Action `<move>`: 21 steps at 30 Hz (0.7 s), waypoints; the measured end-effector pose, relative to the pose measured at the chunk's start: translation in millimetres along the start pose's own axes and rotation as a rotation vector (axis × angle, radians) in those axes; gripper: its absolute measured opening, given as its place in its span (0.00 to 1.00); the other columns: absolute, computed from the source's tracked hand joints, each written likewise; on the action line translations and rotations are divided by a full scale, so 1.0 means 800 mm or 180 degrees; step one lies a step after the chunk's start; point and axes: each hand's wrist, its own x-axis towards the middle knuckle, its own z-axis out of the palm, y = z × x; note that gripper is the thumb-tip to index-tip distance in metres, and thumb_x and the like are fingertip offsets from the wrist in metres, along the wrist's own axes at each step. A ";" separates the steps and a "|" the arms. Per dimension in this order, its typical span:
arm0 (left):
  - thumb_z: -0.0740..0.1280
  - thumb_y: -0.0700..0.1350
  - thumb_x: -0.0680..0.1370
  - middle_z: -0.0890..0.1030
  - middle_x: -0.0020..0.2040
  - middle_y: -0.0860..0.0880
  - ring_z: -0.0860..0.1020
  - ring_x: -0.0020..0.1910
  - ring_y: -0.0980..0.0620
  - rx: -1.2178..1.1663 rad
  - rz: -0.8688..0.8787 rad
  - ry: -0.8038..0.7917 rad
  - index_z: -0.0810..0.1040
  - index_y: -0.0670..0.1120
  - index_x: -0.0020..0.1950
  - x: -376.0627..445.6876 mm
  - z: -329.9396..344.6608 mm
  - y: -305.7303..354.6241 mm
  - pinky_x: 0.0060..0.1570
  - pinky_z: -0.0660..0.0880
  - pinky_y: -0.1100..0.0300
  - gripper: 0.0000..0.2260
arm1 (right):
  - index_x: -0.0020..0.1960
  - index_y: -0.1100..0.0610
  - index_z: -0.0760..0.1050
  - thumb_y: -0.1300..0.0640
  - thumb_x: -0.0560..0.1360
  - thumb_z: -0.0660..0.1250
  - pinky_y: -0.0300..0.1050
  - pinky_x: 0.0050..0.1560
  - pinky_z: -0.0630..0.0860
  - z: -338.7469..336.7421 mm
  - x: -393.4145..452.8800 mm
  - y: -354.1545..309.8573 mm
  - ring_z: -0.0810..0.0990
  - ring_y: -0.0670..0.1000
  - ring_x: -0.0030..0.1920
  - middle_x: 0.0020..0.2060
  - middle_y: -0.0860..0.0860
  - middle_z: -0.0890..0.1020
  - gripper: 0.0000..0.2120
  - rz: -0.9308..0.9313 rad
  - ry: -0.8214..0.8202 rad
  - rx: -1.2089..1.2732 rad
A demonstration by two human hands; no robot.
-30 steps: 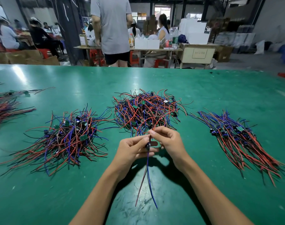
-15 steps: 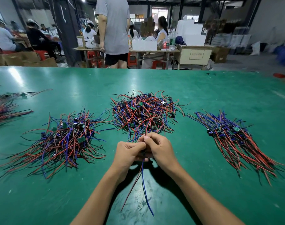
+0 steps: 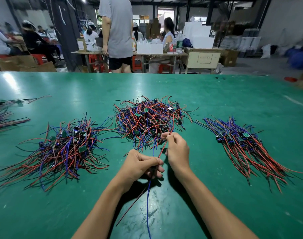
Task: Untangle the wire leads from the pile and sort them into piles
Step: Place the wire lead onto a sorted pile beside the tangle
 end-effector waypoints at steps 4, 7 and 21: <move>0.71 0.37 0.77 0.85 0.39 0.36 0.82 0.30 0.48 0.0080 0.0011 -0.0194 0.87 0.38 0.40 -0.003 -0.003 0.004 0.30 0.75 0.63 0.08 | 0.46 0.47 0.77 0.53 0.79 0.59 0.52 0.43 0.78 -0.007 -0.005 0.001 0.80 0.50 0.37 0.40 0.43 0.84 0.09 -0.0745 0.0203 -0.0472; 0.70 0.38 0.77 0.86 0.41 0.37 0.82 0.31 0.49 0.0019 0.0047 -0.0244 0.88 0.40 0.41 -0.005 -0.004 0.005 0.32 0.75 0.63 0.08 | 0.55 0.43 0.76 0.46 0.81 0.56 0.46 0.38 0.74 -0.017 -0.001 0.003 0.78 0.48 0.34 0.41 0.42 0.84 0.10 -0.1487 0.0290 -0.0902; 0.72 0.41 0.70 0.87 0.47 0.44 0.86 0.45 0.52 -0.2529 0.0480 0.0702 0.88 0.45 0.45 0.010 -0.026 0.005 0.47 0.82 0.62 0.07 | 0.45 0.50 0.84 0.43 0.76 0.72 0.31 0.40 0.69 -0.002 -0.033 -0.002 0.78 0.40 0.37 0.38 0.40 0.84 0.10 -0.1623 -0.1260 -0.0568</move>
